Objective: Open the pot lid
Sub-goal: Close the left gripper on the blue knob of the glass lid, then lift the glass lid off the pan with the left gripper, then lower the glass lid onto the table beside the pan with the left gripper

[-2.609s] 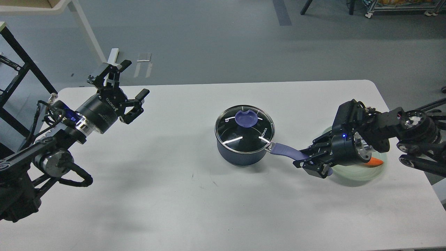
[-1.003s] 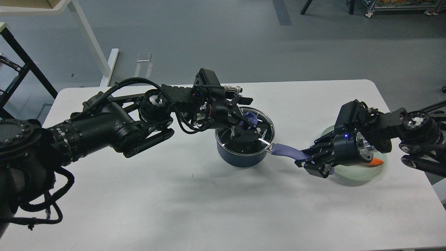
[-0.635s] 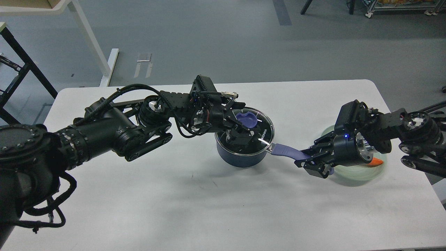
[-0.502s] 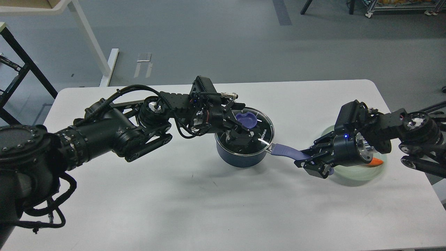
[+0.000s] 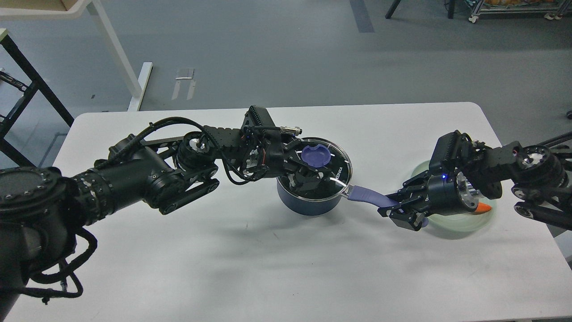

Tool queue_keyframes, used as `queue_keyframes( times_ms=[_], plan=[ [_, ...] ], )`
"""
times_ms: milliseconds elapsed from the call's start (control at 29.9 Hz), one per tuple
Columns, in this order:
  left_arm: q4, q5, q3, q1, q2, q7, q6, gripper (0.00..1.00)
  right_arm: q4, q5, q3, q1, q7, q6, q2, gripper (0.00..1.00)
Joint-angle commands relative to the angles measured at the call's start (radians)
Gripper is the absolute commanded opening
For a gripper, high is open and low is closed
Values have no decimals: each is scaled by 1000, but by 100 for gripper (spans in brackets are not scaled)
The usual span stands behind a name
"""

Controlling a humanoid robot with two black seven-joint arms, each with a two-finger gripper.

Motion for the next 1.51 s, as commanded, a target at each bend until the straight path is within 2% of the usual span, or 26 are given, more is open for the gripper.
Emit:
queue_keyframes(
  times_ms=[0, 67, 334, 535, 702, 836, 1070, 1204, 1472],
  plan=[
    [-1, 0, 0, -2, 0, 0, 23, 50, 0, 0, 0, 0, 0, -2, -1, 32],
    [-1, 0, 0, -4, 0, 0, 31, 44, 1, 0, 0, 0, 0, -2, -1, 32],
    [-37, -5, -6, -27, 36, 0, 34, 45, 1, 0, -2, -2, 0, -6, -2, 32],
    [-159, -41, -6, -85, 210, 0, 31, 46, 1, 0, -2, 0, 0, -6, -1, 32],
    [-280, -71, -1, -68, 412, 0, 36, 47, 1, 0, 0, 0, 0, -6, -1, 32],
    [-344, -71, 14, -9, 555, 0, 74, 47, 1, 0, 0, 0, 0, -6, -1, 32],
    [-344, -74, 114, 91, 717, 0, 220, 48, 1, 0, 0, 3, 0, -6, -1, 32],
    [-337, -74, 134, 175, 744, 0, 289, 50, 1, 0, 0, 3, 0, -6, 1, 32],
    [-297, -84, 128, 300, 744, 0, 336, 51, 1, 0, 0, 3, 0, -6, -1, 32]
  ],
)
